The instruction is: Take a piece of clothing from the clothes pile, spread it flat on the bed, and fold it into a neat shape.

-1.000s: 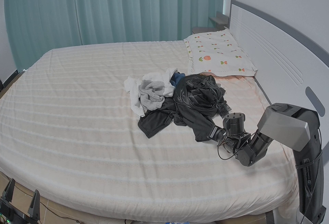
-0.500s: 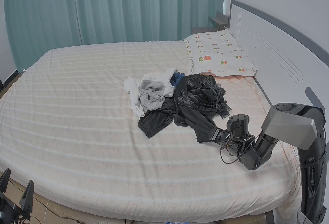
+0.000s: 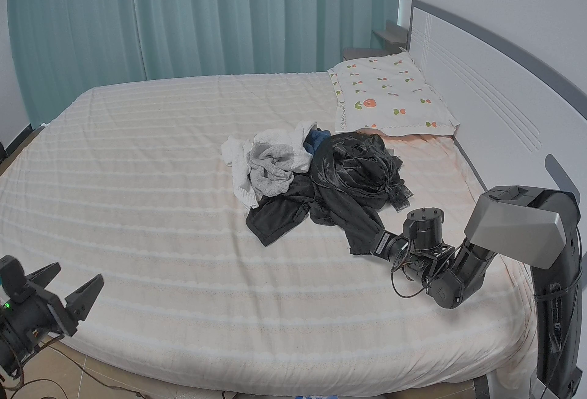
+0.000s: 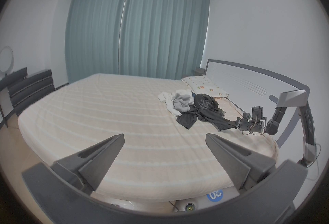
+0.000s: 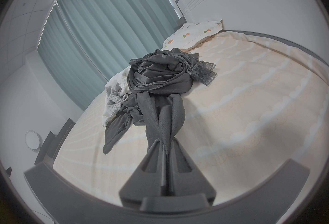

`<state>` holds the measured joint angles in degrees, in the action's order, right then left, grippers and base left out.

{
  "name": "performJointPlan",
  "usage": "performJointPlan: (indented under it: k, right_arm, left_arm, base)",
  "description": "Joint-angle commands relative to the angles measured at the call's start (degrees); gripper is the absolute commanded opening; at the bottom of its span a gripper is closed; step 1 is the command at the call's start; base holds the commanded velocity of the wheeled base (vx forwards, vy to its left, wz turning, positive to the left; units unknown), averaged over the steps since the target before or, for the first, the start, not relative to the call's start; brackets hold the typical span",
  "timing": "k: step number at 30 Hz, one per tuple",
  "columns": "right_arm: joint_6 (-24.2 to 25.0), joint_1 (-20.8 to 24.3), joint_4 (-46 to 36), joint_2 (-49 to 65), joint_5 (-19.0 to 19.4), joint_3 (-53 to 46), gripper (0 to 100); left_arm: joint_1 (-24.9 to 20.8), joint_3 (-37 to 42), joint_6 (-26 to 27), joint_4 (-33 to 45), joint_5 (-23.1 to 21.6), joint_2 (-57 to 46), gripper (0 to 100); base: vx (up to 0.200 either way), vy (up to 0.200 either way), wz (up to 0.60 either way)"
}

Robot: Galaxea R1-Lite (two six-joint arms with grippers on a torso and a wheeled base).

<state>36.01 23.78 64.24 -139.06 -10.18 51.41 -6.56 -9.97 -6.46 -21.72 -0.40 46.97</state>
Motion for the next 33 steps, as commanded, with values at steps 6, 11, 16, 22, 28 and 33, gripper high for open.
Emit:
performJointPlan:
  k: [6, 11, 16, 22, 28, 33]
  right_arm:
    - [0.02, 0.74, 1.41, 0.54, -0.54, -1.66, 0]
    - [0.2, 0.56, 1.41, 0.89, -0.54, -1.75, 0]
    - [-0.06, 0.39, 2.38, 0.72, -0.63, -2.63, 0]
    - [-0.15, 0.39, 2.55, 0.81, -0.63, -3.42, 0]
    - [-0.06, 0.39, 2.55, 0.72, -0.63, -3.51, 0]
    - [0.2, 0.3, 2.73, 0.45, -0.72, -3.86, 0]
  left_arm:
    - [-11.28, -20.17, -18.15, -24.51, 2.78, 65.71, 100]
    - [-13.04, -27.56, -20.17, -24.51, 6.2, 73.0, 100]
    - [-15.68, -37.58, -23.77, -24.16, 6.91, 80.56, 100]
    - [-15.77, -44.78, -23.95, -23.1, 6.82, 86.36, 100]
    - [-16.12, -52.61, -24.48, -21.17, 6.91, 92.25, 100]
    - [-17.52, -56.56, -24.92, -21.69, 7.79, 96.56, 100]
  base:
    - [0.0, 0.0, 0.0]
    - [0.0, 0.0, 0.0]
    - [0.0, 0.0, 0.0]
    - [0.0, 0.0, 0.0]
    - [0.0, 0.0, 0.0]
    - [0.0, 0.0, 0.0]
